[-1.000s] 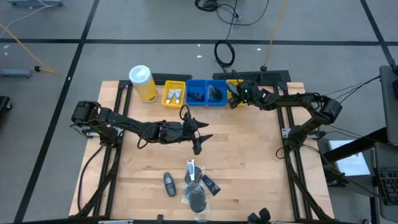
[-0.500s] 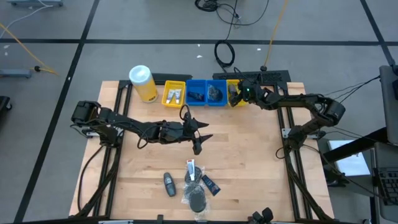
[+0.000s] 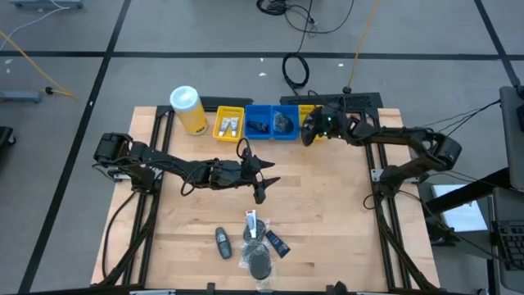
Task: Pick & Place Travel size toiletries
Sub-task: Put the shave cream into the left blue bin
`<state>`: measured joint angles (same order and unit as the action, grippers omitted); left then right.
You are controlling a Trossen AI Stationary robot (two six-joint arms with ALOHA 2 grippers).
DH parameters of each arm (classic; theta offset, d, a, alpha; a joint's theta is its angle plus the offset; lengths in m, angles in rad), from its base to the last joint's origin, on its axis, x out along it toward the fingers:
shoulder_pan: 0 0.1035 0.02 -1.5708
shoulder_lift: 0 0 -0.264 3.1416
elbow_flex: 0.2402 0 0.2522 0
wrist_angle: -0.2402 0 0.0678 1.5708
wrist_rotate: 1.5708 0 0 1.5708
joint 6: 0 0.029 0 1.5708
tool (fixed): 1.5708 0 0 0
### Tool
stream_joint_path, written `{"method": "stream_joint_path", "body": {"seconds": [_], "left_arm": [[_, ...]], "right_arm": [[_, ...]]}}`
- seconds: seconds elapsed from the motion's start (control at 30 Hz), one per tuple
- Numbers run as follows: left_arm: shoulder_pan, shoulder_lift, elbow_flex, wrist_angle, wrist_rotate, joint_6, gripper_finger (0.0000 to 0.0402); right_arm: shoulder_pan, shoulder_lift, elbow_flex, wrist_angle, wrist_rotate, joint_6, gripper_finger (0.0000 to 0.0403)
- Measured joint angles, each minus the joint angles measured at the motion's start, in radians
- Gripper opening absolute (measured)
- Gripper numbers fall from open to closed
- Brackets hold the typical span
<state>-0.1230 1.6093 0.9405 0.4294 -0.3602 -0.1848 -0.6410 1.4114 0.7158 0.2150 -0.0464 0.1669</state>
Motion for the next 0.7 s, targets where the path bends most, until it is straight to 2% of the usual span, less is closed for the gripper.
{"method": "stream_joint_path", "body": {"seconds": [0.17,0.27,0.7], "left_arm": [[0.000,0.000,0.000,0.000,0.000,0.001,0.0244],[0.000,0.000,0.000,-0.001,0.000,0.001,0.0243],[0.000,0.000,0.000,-0.009,0.000,0.002,0.0244]], "right_arm": [[0.068,-0.022,0.000,0.005,-0.161,-0.008,0.0206],[0.122,-0.034,-0.001,0.004,-0.222,-0.013,0.0205],[0.451,-0.044,-0.001,-0.006,-0.225,0.003,0.0201]]}}
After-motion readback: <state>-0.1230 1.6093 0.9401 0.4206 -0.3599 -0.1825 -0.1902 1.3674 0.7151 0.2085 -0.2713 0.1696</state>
